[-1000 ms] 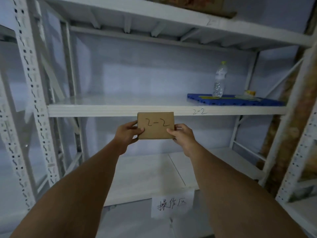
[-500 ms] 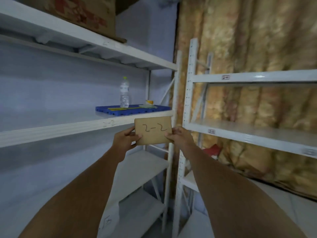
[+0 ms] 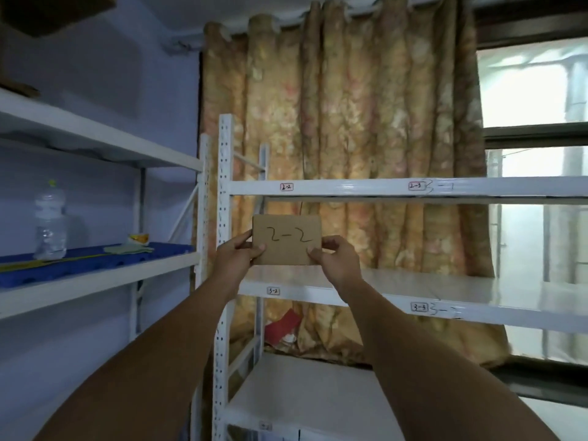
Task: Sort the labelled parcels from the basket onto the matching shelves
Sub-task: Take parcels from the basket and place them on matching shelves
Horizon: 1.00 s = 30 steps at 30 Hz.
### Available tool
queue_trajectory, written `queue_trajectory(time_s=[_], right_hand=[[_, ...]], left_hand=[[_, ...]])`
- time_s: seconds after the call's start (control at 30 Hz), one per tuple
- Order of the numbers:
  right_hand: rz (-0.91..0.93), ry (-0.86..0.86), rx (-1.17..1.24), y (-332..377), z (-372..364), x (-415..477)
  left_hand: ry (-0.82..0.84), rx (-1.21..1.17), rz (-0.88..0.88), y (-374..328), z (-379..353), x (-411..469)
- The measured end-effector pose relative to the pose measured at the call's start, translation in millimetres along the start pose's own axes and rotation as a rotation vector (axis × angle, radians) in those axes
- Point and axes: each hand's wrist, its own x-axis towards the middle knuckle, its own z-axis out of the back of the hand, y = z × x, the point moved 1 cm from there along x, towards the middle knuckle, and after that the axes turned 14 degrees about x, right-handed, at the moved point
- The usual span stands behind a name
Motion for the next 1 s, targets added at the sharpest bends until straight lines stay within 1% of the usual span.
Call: queue_trajectory(time_s=[0.17,0.33,0.47,0.6,0.7,0.8,1.0], right_hand=[[0.122,-0.01,0.032,11,-4,71],[0.25,-0.015,0.028,25,-28,143],[0.322,-0.016,-0.049,25,-62,198],[0.406,-0.041,-0.104,19,-92,251],[0.468,-0.088,-0.166,17,-108,286],[0.519,-0.153,-0.293,15,-118,321],[0.421,-0.18,-0.56,7,-132,380]], left_hand=[[-0.046,0.005,-0.121,-26,-22,74],[-0.187,0.038,-0.216,-43,-34,156],[-0.309,0.069,-0.306,-44,-39,218],[-0.362,0.098,-0.374,-39,-40,280],[-0.363,0.153,-0.417,-38,-40,326],[-0.319,0.278,-0.452,-42,-44,365],[-0.239,0.635,-0.458,-41,-57,420]])
